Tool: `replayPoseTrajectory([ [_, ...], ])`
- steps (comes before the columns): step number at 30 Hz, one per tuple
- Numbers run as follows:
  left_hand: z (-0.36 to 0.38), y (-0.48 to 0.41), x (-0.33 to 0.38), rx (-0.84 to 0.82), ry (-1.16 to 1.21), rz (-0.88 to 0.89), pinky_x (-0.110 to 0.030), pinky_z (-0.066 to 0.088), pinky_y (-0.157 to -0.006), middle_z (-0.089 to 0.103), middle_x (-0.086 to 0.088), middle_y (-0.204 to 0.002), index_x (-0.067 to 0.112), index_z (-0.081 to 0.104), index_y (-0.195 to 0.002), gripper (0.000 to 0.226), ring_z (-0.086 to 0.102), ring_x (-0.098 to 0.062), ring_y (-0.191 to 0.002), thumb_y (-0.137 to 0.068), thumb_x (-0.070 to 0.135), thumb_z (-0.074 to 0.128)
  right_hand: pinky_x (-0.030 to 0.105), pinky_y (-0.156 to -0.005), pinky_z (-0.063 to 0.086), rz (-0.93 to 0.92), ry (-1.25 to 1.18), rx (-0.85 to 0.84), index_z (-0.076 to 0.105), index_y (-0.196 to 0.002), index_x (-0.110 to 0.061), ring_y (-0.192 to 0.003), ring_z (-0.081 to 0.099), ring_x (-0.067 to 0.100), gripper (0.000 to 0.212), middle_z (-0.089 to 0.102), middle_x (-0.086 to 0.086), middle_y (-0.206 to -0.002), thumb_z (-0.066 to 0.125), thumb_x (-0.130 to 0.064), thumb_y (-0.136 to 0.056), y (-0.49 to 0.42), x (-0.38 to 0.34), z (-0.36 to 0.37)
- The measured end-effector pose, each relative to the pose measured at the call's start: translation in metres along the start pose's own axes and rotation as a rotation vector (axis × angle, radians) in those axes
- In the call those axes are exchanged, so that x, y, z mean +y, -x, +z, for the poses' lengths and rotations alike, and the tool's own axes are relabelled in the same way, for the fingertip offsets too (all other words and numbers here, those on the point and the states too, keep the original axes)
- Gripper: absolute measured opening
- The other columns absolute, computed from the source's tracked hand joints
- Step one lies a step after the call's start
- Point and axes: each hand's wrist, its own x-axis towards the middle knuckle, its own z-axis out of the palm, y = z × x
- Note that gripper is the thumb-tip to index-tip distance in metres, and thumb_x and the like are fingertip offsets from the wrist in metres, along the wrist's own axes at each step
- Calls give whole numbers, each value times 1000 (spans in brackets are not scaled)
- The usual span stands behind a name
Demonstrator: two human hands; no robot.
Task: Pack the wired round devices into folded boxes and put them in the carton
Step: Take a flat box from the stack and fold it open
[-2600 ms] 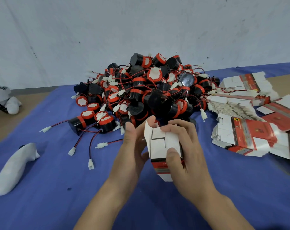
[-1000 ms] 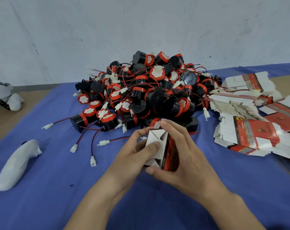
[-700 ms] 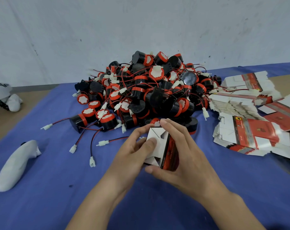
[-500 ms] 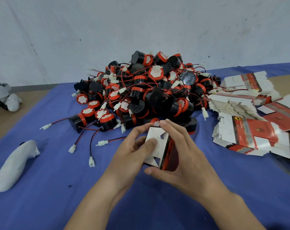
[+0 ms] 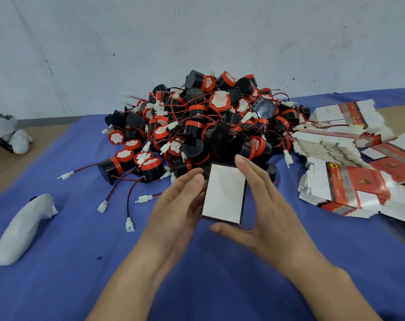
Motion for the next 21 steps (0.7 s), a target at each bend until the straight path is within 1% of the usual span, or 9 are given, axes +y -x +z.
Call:
replayPoseTrajectory([
  [1, 0, -1, 0, 4, 2, -14, -30, 57, -82, 68, -21, -122, 7, 65, -125, 45, 66, -24, -101, -87, 29, 61, 4, -115, 12, -1, 6, 5, 11, -153, -42, -144, 7, -19, 96, 5, -42, -156, 64, -68, -77, 0, 2, -1],
  [3, 0, -1, 1, -19, -50, -12, -29, 57, -80, 70, -22, -116, 4, 70, -117, 39, 66, -25, -99, -90, 30, 58, 3, -114, 13, -21, 27, 24, 15, -154, -36, -144, 8, -20, 96, 13, -35, -157, 67, -62, -78, 0, 5, 0],
  [5, -1, -2, 2, -56, -97, 5, -26, 58, -73, 75, -16, -109, 7, 74, -109, 41, 70, -20, -92, -81, 35, 63, 5, -115, 17, -36, 47, 39, 17, -154, -32, -145, 11, -18, 95, 20, -26, -156, 68, -57, -79, 1, 7, 2],
  [7, -4, -3, 3, -71, -126, 20, -24, 59, -70, 75, -13, -109, 7, 70, -115, 52, 71, -18, -88, -73, 38, 74, 8, -115, 20, -41, 81, 39, 16, -155, -32, -147, 12, -14, 96, 20, -25, -157, 70, -54, -78, 3, 8, 4],
  [10, -7, -3, 4, -86, -237, 50, -29, 60, -76, 76, -10, -106, 9, 66, -117, 63, 73, -20, -92, -69, 46, 82, 16, -114, 29, -67, 163, 55, 19, -156, -28, -147, 21, -7, 97, 26, -18, -159, 73, -48, -77, 5, 10, 6],
  [12, -8, -2, 3, -106, -317, 66, -30, 61, -79, 77, -6, -105, 16, 71, -110, 53, 74, -22, -96, -69, 50, 81, 23, -114, 35, -84, 165, 67, 23, -155, -26, -147, 30, 1, 97, 30, -13, -159, 77, -44, -76, 5, 11, 8],
  [16, -8, 1, 4, -145, -388, 126, -22, 58, -75, 77, 2, -102, 33, 76, -99, 27, 73, -15, -96, -73, 43, 76, 25, -114, 38, -81, 118, 59, 25, -152, -29, -144, 37, 6, 94, 31, -14, -157, 77, -44, -75, 4, 11, 9],
  [19, -5, 3, 5, -146, -449, 187, -25, 59, -79, 76, -1, -103, 32, 74, -102, 36, 71, -18, -97, -71, 48, 81, 27, -111, 42, -73, 111, 46, 24, -151, -30, -144, 36, 3, 93, 29, -16, -157, 76, -45, -76, 4, 10, 10],
  [21, -3, 4, 4, -112, -453, 208, -26, 60, -79, 75, -5, -100, 25, 73, -105, 41, 70, -23, -95, -71, 47, 81, 19, -106, 42, -39, 81, 3, 20, -152, -35, -142, 28, -11, 93, 22, -27, -158, 73, -49, -76, 3, 9, 10],
])
